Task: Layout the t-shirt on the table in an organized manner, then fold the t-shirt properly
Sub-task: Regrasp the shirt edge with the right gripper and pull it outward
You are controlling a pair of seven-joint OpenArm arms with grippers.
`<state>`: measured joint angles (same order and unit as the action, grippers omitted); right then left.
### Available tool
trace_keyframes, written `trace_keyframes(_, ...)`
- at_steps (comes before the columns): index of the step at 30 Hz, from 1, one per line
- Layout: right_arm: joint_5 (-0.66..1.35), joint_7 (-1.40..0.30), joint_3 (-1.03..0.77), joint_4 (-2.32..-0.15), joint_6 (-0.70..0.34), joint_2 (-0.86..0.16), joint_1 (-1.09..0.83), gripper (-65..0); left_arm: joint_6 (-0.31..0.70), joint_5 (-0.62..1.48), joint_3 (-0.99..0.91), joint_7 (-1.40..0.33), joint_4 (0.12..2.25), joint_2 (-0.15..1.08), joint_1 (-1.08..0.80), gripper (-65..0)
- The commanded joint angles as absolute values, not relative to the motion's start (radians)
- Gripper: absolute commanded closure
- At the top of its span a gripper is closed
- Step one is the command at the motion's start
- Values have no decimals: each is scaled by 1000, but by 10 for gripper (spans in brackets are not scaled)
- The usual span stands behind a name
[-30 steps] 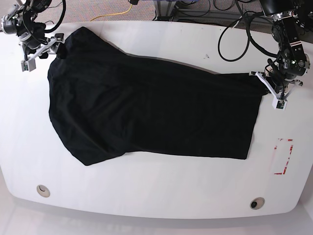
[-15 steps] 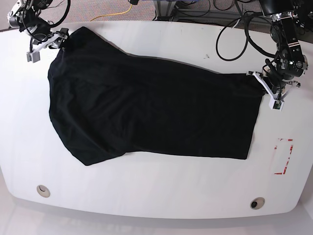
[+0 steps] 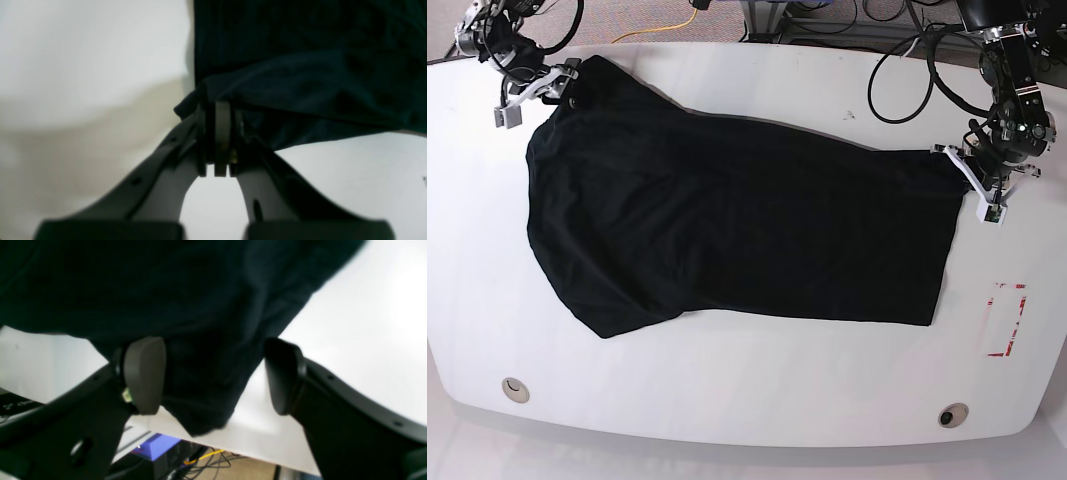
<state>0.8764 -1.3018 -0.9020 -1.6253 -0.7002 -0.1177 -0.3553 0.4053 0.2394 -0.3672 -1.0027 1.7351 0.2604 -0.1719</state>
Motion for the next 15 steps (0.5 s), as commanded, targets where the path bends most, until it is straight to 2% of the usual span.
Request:
trace_keyframes(1, 852, -1333, -885, -1630, -698, -119, -364, -445, 406, 243, -371, -987, 1750, 275, -162, 0)
trace_keyframes(7, 854, -1333, -872, -1629, -698, -117, -364, -425, 406, 243, -371, -987, 1750, 275, -162, 0)
trace_keyframes(10, 849, -1333, -872, -1629, -698, -114, -364, -330, 406, 243, -371, -987, 1750, 275, -162, 0)
trace_keyframes(14, 849, -1333, -872, -1629, -698, -114, -364, -111, 406, 243, -371, -987, 1750, 275, -162, 0)
trace_keyframes(15, 849, -1333, -872, -1630, -698, -114, -363, -73, 406, 243, -371, -987, 1751, 275, -162, 0)
